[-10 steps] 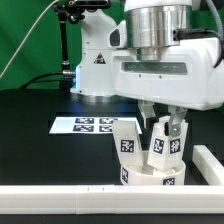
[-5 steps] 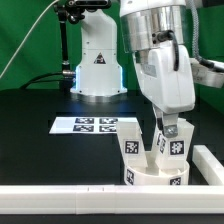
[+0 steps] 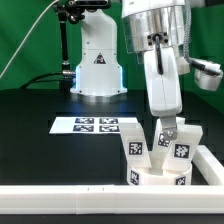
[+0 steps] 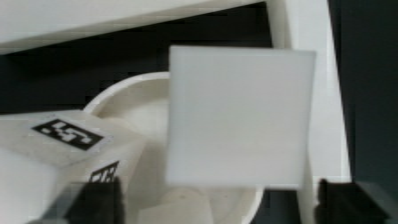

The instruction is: Assemble stool

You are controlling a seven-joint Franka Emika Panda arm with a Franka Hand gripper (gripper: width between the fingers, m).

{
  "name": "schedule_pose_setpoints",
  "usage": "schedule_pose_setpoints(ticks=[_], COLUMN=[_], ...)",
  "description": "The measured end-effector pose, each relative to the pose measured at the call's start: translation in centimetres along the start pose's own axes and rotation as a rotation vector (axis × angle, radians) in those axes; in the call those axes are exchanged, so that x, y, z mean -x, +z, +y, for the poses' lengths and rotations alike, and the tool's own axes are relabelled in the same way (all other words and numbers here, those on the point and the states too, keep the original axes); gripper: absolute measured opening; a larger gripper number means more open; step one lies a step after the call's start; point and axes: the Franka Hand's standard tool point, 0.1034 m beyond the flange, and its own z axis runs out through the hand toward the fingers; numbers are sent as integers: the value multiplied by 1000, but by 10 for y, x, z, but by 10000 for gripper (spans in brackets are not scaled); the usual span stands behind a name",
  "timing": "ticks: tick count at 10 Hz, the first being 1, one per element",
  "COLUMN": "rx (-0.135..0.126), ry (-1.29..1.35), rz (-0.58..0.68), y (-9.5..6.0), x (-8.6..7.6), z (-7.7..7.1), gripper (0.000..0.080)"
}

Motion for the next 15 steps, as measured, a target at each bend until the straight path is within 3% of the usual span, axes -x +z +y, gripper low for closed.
schedule_pose_setpoints(ticks=[1, 2, 4, 8, 12, 15], rx=[37, 57, 55, 61, 74, 80], ry=[-75, -135, -339, -627, -1133, -1294], rz=[11, 25, 21, 16, 40, 36], y=[-4, -9, -15, -13, -11, -11], x=[7, 20, 31, 29, 34, 32], z=[0, -2, -3, -3, -2, -2], gripper=[618, 643, 643, 649, 649, 649])
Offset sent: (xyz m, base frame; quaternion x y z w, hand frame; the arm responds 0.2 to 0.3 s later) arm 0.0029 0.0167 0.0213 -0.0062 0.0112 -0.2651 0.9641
